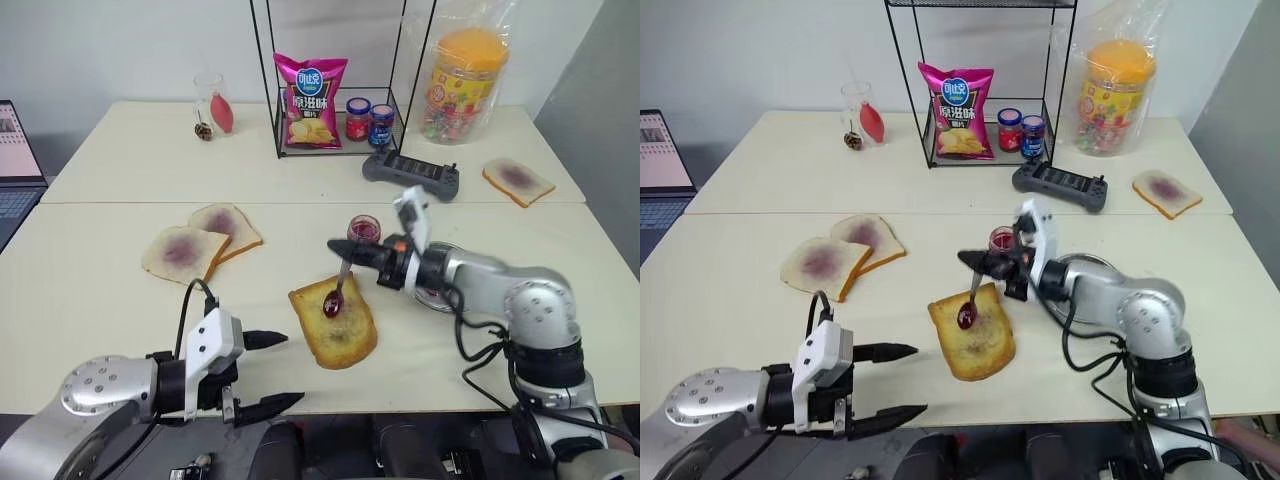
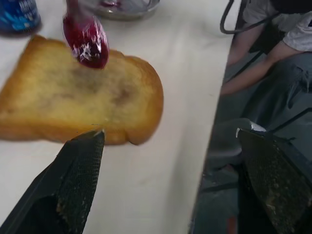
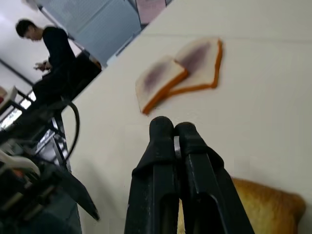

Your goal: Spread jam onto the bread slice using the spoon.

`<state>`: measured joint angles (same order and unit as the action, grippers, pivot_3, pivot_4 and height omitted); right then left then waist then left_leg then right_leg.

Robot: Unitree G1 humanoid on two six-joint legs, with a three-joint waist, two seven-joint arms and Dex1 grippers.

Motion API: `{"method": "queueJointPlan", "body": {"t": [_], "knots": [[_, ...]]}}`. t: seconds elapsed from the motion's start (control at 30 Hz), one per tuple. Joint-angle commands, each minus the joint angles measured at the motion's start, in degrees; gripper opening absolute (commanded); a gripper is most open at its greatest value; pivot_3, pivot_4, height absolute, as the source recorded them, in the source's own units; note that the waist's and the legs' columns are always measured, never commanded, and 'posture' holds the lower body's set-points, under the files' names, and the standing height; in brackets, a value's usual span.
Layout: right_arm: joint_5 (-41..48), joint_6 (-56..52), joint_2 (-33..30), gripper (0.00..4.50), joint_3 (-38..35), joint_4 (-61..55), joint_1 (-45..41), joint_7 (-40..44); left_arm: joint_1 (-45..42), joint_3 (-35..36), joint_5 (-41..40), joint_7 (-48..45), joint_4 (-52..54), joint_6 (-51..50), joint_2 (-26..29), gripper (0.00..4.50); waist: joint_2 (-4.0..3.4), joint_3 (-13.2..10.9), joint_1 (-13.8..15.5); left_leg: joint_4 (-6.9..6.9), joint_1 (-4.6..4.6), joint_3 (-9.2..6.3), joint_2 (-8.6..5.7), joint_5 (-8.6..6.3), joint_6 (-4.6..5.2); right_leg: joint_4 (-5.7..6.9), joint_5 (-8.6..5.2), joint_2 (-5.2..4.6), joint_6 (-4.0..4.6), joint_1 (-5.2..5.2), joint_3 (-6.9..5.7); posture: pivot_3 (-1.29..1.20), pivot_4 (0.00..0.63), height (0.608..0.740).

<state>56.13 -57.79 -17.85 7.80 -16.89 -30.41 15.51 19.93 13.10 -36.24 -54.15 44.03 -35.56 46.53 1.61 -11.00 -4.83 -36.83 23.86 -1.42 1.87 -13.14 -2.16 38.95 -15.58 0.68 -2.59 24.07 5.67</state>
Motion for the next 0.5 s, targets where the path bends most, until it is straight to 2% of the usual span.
{"method": "queueJointPlan", "body": {"t": [0.03, 0.23, 0.5], "knots": [[-8.88, 9.94, 0.76, 0.04, 3.92, 1.57, -0.04, 7.23, 2.11, 1.33, 0.71, 2.09, 2.62, 2.16, -1.07, 4.5, 0.0, 0.0, -0.01, 0.0, 0.0, 0.0, 0.0, 0.0, 0.0, 0.01, 0.01, 0.01, -0.01, 0.0, 0.0, 0.0, 0.15, 0.74], [-18.39, 17.98, -0.34, 0.04, 7.18, 3.43, 0.76, 13.74, 3.84, 1.4, 1.17, 3.96, 3.45, 3.0, -1.56, 4.5, 0.01, 0.0, 0.1, 0.0, 0.02, -0.01, -0.03, 0.0, 0.0, -0.02, 0.01, 0.0, -0.01, 0.0, -0.02, 0.0, 0.15, 0.74], [-21.84, 18.75, -0.35, 0.04, 4.81, 4.19, -0.53, 15.94, 4.77, -1.67, 3.63, 4.84, 2.84, 5.66, -2.12, 4.5, 0.01, 0.01, 0.1, -0.03, 0.0, -0.03, -0.04, 0.0, -0.01, 0.03, 0.01, 0.0, 0.0, -0.01, -0.02, 0.0, 0.15, 0.74]]}}
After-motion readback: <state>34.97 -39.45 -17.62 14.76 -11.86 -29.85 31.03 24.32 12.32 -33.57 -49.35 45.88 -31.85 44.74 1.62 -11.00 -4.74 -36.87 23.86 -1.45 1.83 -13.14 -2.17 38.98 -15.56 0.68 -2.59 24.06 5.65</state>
